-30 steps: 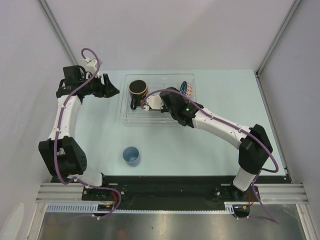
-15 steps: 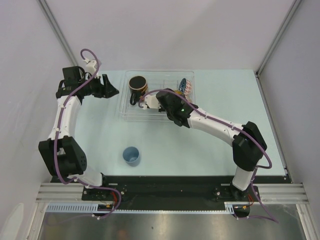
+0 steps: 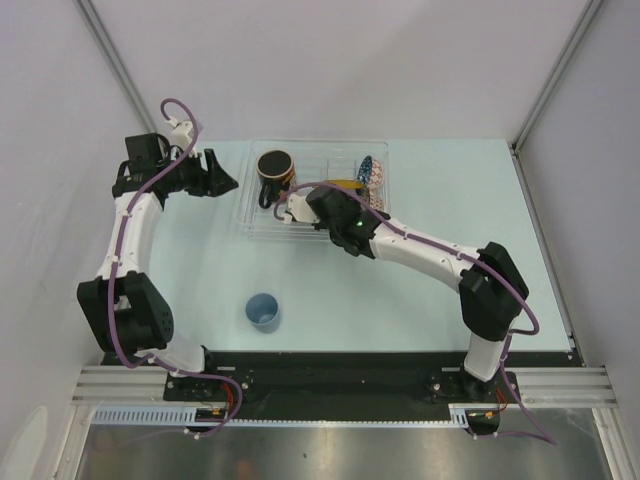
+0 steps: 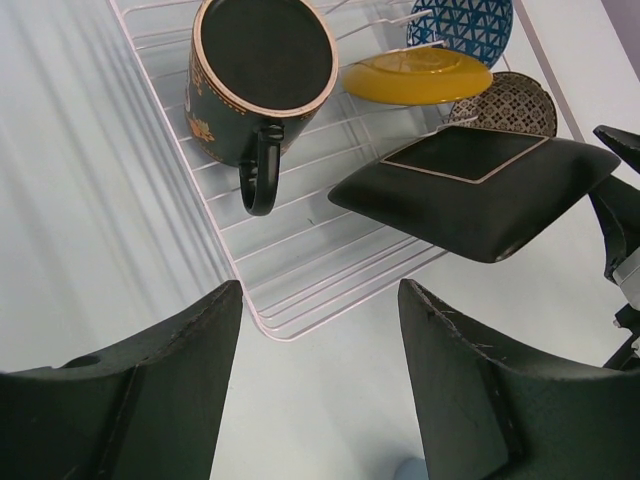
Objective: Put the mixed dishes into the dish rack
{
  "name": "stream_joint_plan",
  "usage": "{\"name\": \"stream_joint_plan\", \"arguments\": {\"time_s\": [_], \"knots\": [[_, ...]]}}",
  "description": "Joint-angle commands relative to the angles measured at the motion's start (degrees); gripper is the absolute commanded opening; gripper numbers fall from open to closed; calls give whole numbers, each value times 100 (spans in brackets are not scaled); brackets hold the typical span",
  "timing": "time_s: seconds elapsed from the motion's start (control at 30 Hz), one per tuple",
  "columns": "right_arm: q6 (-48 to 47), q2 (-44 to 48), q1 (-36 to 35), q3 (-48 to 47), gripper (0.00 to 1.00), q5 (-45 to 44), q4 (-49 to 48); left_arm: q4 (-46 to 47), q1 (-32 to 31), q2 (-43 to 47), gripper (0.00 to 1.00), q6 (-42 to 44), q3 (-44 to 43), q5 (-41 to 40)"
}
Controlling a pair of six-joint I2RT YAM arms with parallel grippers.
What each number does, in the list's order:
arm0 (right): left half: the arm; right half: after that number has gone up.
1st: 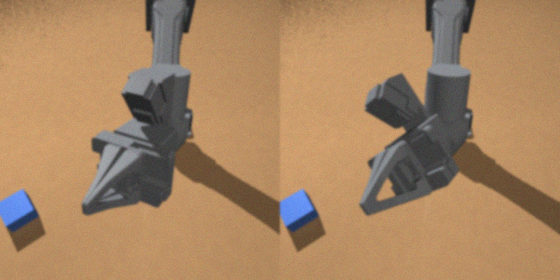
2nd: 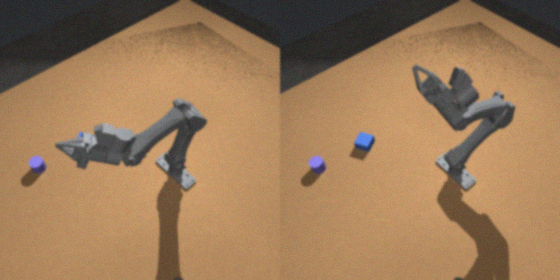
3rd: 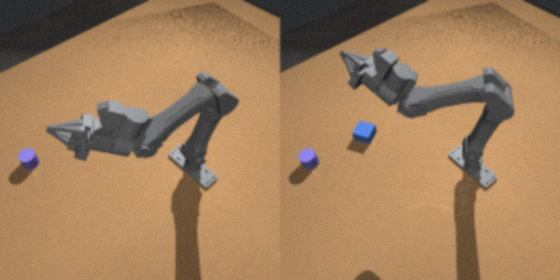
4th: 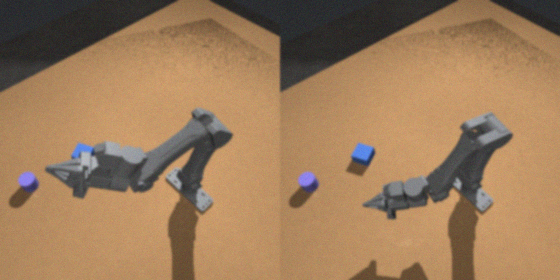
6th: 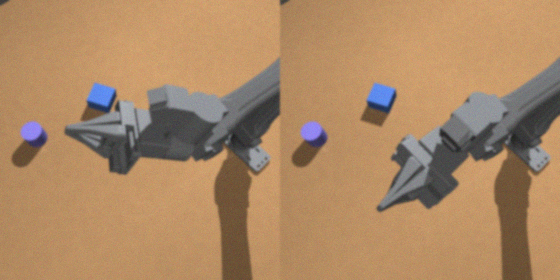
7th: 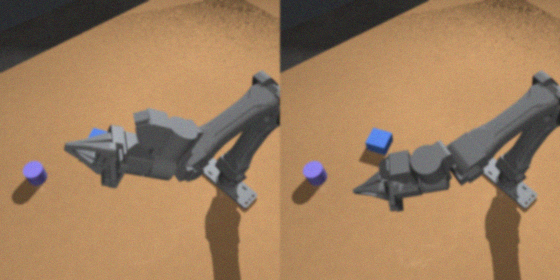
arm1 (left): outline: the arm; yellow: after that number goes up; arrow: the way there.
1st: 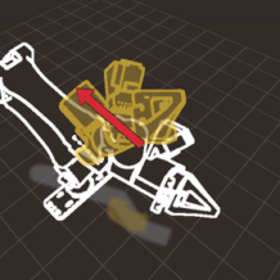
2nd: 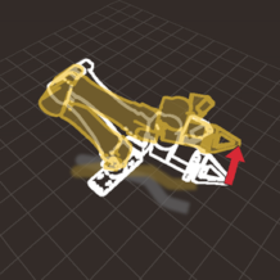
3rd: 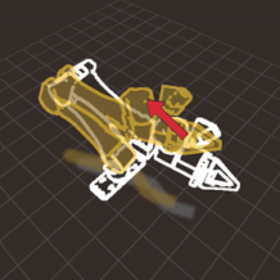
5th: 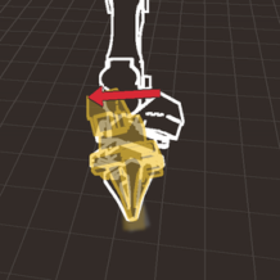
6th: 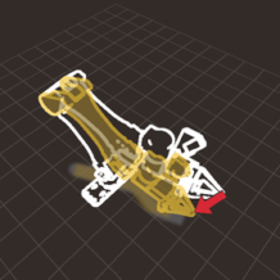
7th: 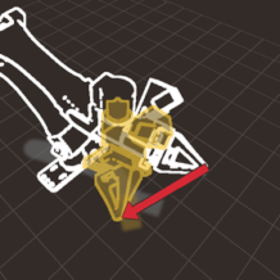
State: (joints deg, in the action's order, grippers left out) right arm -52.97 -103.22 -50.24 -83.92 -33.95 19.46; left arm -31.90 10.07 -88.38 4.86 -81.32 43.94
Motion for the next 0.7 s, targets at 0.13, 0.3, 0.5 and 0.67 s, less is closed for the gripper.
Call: {"name": "stream_joint_plan", "arguments": {"time_s": [0.13,0.3,0.5,0.67], "knots": [[261,83,137,-81,36,-278,-39,193,74,224,69,-82,72,229],[393,170,251,-81,27,-182,101,193,118,233,69,-82,81,220],[585,197,339,-54,10,-305,216,211,110,242,69,-108,64,237],[727,249,339,-46,35,-375,330,210,110,233,68,-108,46,229]]}}
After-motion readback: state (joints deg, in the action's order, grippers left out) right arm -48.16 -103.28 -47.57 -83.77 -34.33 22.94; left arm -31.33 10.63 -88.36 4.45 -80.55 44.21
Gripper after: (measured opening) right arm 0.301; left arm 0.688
